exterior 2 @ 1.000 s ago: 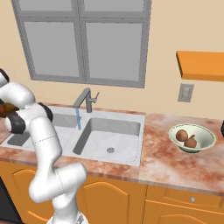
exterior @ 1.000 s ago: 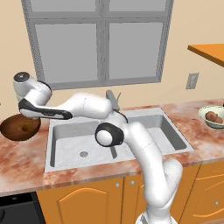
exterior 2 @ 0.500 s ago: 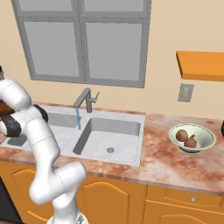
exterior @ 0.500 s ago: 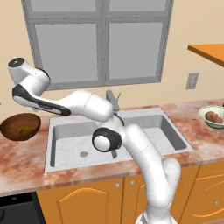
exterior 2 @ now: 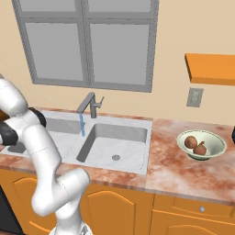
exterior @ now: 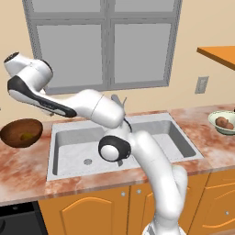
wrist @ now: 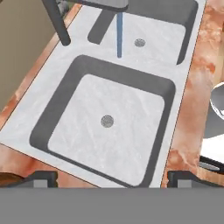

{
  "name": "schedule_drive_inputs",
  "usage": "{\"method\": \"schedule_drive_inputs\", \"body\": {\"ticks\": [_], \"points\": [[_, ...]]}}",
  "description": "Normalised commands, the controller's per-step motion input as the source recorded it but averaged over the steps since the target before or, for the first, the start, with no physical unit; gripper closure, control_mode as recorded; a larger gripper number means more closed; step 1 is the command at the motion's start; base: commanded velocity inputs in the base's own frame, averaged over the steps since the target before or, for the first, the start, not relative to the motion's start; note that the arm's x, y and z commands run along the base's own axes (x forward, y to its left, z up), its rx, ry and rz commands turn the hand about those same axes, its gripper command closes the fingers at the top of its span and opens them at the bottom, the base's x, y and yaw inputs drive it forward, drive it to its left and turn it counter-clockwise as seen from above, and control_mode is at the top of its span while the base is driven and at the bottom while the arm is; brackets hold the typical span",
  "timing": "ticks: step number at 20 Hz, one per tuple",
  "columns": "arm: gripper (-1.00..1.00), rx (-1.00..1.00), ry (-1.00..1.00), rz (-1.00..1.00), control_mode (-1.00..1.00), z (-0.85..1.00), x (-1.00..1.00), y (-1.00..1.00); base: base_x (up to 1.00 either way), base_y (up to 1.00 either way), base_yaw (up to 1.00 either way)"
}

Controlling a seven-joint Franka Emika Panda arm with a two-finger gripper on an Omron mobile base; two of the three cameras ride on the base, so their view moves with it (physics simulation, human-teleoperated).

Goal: Pick the onions from the sink and place them in one bowl. Place the lemon in the other bowl. Then turn off the sink faucet.

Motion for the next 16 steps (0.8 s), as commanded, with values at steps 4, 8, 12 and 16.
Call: {"method": "schedule_drive_inputs", "body": {"ticks": [4,8,12,16], "points": [[-1.00,0.05,0.00,0.10,-1.00,-1.00,-0.79,-1.00,0.00,0.00,0.00],[-1.00,0.13,-0.02,0.15,-1.00,-1.00,-0.99,-1.00,0.00,0.00,0.00],[-1.00,0.21,-0.25,0.15,-1.00,-1.00,-0.99,-1.00,0.00,0.00,0.00],[-1.00,0.24,-0.32,0.13,-1.00,-0.96,-1.00,-1.00,0.00,0.00,0.00]]}}
